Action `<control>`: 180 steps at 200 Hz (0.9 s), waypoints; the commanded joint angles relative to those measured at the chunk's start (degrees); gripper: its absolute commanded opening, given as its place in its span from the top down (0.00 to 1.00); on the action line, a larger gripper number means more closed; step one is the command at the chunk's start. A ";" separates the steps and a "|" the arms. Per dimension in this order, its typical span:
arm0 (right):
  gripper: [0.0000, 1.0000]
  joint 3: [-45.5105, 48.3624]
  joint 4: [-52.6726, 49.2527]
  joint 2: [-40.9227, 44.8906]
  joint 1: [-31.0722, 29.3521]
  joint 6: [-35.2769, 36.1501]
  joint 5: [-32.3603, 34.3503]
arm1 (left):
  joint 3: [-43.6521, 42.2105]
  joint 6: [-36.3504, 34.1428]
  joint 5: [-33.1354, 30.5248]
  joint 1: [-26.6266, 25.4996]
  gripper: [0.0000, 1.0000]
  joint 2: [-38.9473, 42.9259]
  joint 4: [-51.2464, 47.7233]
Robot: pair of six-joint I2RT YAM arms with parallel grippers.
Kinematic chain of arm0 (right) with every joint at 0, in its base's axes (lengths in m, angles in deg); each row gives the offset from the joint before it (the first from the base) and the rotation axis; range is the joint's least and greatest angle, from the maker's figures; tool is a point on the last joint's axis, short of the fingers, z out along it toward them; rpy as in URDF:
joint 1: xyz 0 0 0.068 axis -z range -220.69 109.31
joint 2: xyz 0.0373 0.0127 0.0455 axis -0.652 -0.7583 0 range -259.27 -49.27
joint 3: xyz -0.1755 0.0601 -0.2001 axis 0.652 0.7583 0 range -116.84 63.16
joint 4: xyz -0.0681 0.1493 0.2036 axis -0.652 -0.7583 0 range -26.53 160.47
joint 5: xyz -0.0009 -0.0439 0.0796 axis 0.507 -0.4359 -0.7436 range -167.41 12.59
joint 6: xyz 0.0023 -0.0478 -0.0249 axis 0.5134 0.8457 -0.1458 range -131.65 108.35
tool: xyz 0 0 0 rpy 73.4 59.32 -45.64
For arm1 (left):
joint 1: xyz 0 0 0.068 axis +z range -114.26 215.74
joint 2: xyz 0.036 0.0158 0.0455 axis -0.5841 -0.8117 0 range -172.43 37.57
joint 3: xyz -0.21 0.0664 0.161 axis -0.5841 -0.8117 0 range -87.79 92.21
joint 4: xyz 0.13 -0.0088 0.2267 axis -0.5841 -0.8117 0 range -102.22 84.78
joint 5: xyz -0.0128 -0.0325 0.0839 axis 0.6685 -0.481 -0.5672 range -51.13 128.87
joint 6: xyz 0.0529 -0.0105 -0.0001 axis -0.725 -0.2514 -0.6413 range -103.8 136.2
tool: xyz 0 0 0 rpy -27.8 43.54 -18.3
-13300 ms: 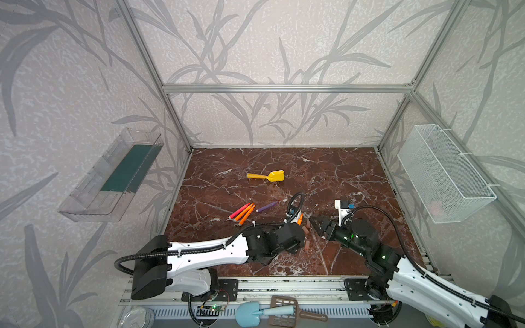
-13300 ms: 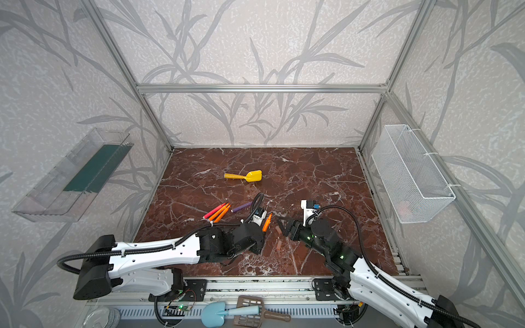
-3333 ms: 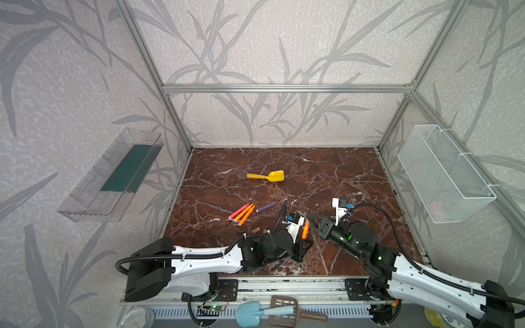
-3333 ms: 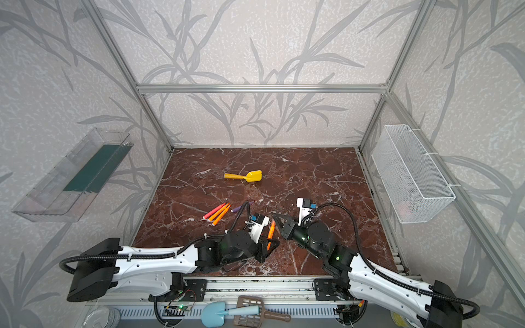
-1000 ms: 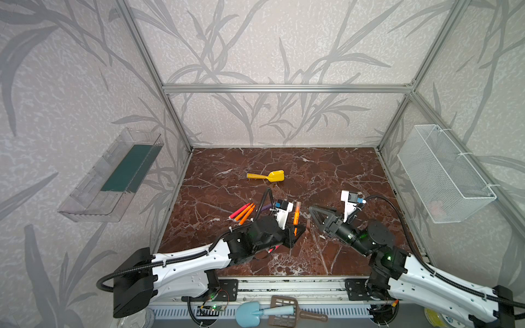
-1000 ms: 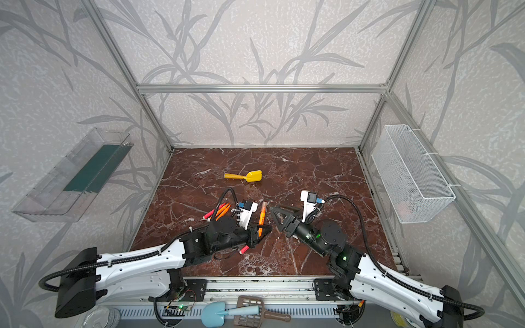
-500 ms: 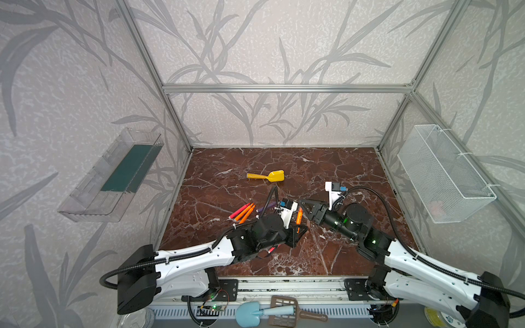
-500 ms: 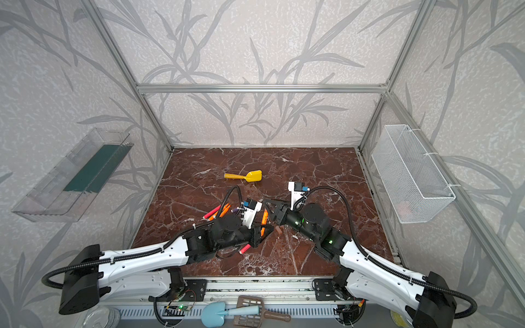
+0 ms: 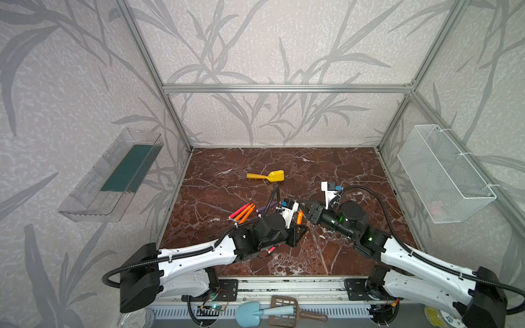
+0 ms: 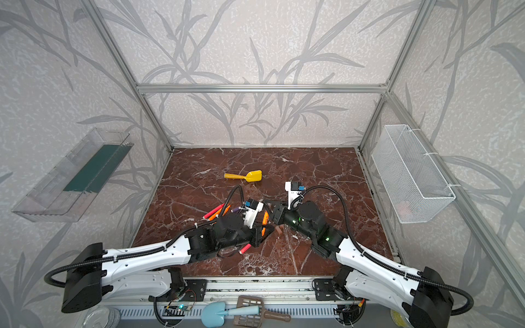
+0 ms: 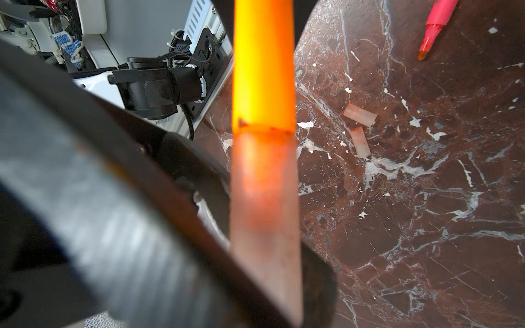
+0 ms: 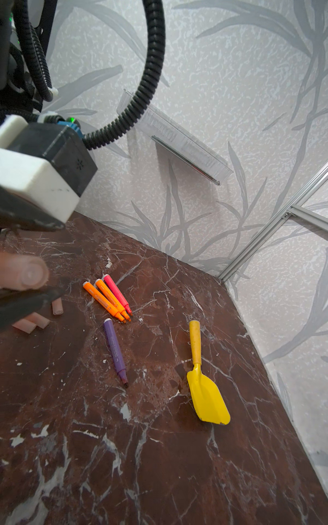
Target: Insert the pens into the pen caps
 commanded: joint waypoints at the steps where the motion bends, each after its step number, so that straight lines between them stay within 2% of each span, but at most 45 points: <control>1: 0.75 -2.16 0.12 -0.52 0.38 0.35 -0.76 | 1.51 -0.76 0.39 -0.43 1.00 -0.46 0.57; 39: 0.93 -1.72 0.47 -1.33 0.39 -0.22 -2.15 | 1.57 -1.18 0.02 -0.32 1.00 -0.37 0.56; 59: 1.00 -0.92 0.02 -1.51 0.37 -0.95 -4.91 | 3.13 -3.06 -1.25 -0.16 1.00 -0.03 -1.47; 97: 1.00 3.35 4.98 -1.82 -0.92 -2.38 -9.10 | 8.40 -8.38 -4.57 2.25 1.00 0.61 -7.22; 143: 1.00 5.72 7.08 -2.37 -6.03 0.28 -9.11 | 14.12 -12.81 -3.97 6.33 1.00 -0.90 -10.55; 180: 1.00 7.99 7.04 -1.78 -7.79 1.97 -7.25 | 16.90 -15.16 -4.16 8.72 1.00 -0.57 -13.28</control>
